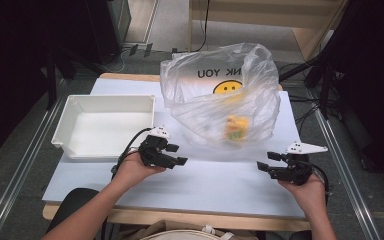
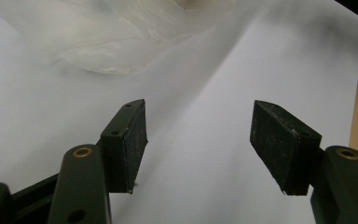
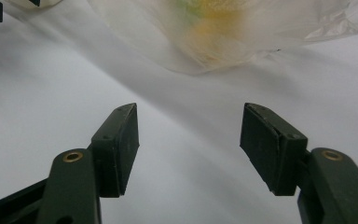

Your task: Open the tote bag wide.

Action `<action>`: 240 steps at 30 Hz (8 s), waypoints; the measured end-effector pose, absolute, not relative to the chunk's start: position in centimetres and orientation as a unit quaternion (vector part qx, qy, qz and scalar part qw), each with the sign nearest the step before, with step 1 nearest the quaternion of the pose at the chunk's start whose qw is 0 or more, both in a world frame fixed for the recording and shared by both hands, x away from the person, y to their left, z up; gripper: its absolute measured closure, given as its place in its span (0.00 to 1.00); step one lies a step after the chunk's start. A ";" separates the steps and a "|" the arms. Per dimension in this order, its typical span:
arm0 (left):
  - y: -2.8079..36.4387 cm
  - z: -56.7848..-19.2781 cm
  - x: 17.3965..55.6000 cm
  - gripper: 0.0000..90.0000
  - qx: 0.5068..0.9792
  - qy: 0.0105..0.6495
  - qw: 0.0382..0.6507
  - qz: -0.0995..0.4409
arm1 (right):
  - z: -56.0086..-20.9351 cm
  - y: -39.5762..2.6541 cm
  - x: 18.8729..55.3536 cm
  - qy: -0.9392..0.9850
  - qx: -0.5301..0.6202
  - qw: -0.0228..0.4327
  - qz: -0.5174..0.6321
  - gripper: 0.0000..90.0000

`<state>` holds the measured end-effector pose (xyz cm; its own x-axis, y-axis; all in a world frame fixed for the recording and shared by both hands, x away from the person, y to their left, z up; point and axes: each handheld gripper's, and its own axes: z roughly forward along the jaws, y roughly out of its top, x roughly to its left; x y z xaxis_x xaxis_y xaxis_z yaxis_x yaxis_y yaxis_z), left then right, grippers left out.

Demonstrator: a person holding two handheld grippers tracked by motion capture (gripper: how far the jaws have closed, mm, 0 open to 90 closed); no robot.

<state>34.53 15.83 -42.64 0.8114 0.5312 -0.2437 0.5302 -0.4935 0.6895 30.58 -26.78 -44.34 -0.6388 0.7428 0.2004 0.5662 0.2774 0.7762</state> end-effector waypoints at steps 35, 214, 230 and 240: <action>15.8 -42.6 34.5 0.47 0.864 0.307 0.400 -0.009 | -44.4 -27.0 30.7 0.792 0.409 0.101 0.442 0.43; 9.3 -22.8 49.8 0.97 0.841 0.277 0.460 0.070 | -33.8 -15.3 50.5 0.902 0.264 0.056 0.337 1.00; 4.4 -24.0 49.8 0.96 0.852 0.261 0.450 0.052 | -34.5 -17.9 47.5 0.906 0.277 0.045 0.315 1.00; 0.3 -27.8 49.8 0.96 0.882 0.266 0.387 0.041 | -35.5 -20.3 45.3 0.901 0.290 0.050 0.319 1.00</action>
